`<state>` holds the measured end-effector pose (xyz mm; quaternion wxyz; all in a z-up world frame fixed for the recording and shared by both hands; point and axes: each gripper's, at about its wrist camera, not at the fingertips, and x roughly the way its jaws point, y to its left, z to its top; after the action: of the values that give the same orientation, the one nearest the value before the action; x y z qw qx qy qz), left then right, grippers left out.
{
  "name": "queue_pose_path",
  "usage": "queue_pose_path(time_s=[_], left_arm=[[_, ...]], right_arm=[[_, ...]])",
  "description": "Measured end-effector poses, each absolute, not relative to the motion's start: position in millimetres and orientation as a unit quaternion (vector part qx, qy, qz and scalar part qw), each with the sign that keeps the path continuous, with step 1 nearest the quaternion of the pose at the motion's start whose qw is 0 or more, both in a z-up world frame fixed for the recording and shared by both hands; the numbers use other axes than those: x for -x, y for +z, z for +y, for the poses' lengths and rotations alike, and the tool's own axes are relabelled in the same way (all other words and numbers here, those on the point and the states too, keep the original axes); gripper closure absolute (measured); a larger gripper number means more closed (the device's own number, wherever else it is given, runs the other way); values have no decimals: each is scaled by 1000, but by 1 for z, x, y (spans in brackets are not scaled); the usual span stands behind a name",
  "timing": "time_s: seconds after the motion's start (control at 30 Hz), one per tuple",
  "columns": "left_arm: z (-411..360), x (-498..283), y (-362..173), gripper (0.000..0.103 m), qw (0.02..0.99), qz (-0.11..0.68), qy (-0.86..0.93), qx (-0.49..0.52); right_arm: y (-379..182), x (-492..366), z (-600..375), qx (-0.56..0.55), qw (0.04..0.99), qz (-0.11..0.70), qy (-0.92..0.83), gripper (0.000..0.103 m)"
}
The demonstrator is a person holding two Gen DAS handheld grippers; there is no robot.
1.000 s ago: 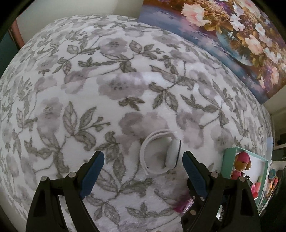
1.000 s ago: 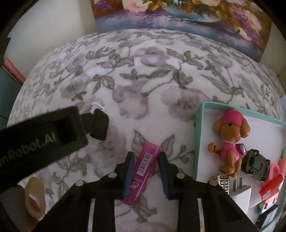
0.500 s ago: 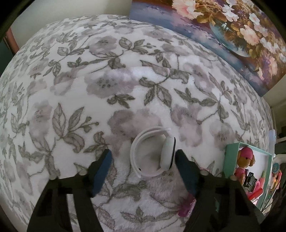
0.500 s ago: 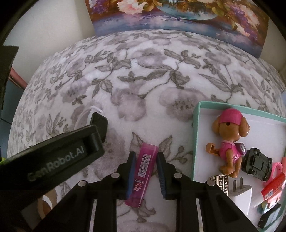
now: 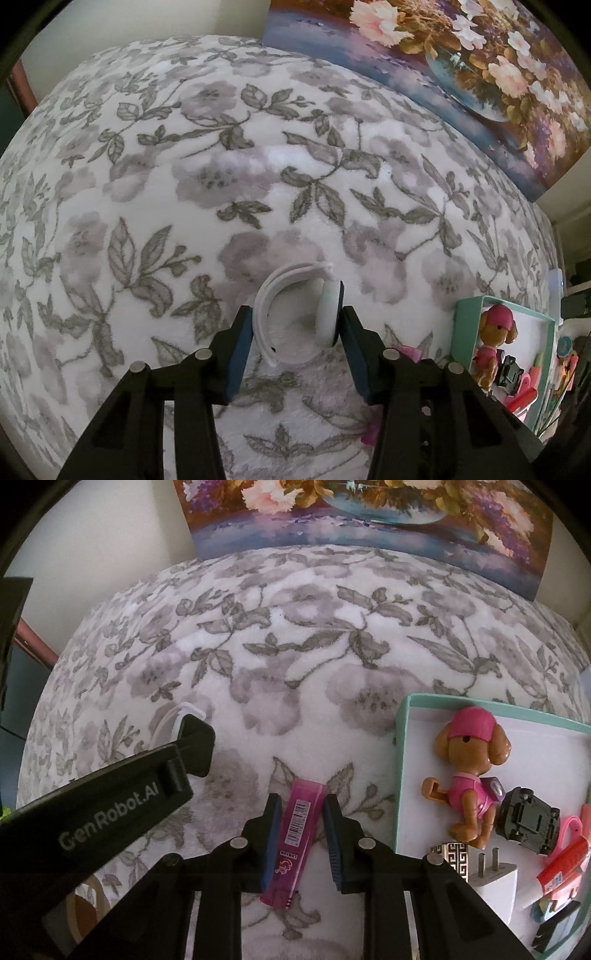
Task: Organize rigid objects
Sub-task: 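Grasp pink lip balm tube with right tool while left tool grasps white watch band, then carry watch band and lip balm into the tray and release both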
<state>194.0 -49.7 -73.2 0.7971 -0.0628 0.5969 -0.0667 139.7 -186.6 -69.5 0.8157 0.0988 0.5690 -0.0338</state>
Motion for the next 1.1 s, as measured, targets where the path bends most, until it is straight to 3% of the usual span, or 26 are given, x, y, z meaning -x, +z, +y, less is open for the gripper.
queue_pose_path(time_s=[0.5, 1.1], left_arm=[[-38, -181, -53, 54, 807, 584, -57, 66], [-30, -181, -64, 54, 797, 599, -30, 64]], right_arm=[[-59, -131, -190, -107, 818, 564, -19, 87], [-77, -137, -181, -89, 804, 588, -26, 77]])
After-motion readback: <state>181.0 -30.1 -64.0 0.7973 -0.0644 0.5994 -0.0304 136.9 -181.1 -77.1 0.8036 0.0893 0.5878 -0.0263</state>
